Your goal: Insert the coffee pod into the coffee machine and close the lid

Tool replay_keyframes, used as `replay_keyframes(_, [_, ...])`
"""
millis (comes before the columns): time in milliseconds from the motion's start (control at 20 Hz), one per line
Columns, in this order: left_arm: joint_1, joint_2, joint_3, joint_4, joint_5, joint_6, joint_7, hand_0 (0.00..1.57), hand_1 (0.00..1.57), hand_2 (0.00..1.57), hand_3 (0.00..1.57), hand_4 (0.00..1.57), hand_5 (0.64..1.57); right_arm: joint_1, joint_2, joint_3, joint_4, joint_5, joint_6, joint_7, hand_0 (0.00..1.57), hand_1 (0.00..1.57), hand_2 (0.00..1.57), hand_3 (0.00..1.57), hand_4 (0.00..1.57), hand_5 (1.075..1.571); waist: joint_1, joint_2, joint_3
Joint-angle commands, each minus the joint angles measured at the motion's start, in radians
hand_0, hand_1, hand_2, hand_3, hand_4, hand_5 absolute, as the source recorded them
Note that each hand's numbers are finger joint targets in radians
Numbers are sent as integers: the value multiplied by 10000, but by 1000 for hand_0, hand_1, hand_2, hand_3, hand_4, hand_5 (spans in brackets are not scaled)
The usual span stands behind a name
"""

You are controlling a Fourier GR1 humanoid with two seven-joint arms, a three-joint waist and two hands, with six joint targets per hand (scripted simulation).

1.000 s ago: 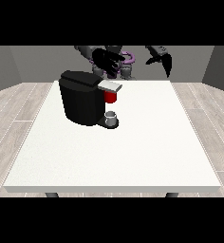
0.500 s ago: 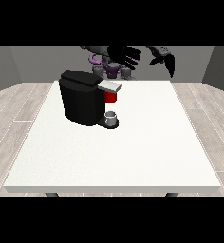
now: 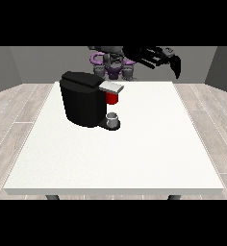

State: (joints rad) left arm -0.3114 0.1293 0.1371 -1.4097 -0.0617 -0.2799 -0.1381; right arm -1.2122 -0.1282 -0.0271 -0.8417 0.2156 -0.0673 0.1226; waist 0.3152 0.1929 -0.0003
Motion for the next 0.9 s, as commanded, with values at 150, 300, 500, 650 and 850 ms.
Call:
replay_keyframes(150, [-559,217,49,-180,261,-291,-100,0,0,0,0,418,1571,-1144,-241,-153,498,365,-292,-300,0,0,0,0,0,1571,688,894,-2])
replay_keyframes(300, [-577,114,-158,-95,139,-315,-424,0,0,0,0,352,1571,-1680,-350,-305,758,310,-131,-46,0,0,0,0,0,1571,799,1089,-4])
replay_keyframes(500, [-382,34,-333,-559,215,-371,32,0,0,0,0,203,1571,-1476,-390,-593,1156,236,-348,-431,0,0,0,0,0,1571,1170,1055,1])
replay_keyframes(650, [-749,32,-226,-339,146,-146,-15,0,0,0,0,328,1571,-1729,-165,-743,1182,-30,-189,-496,0,0,0,0,0,1571,898,1304,0])
replay_keyframes(850, [-1197,-32,-262,-443,292,-166,170,0,0,0,0,318,1571,-2111,-514,-803,1402,-27,211,-768,0,0,0,0,98,1571,886,1637,0])
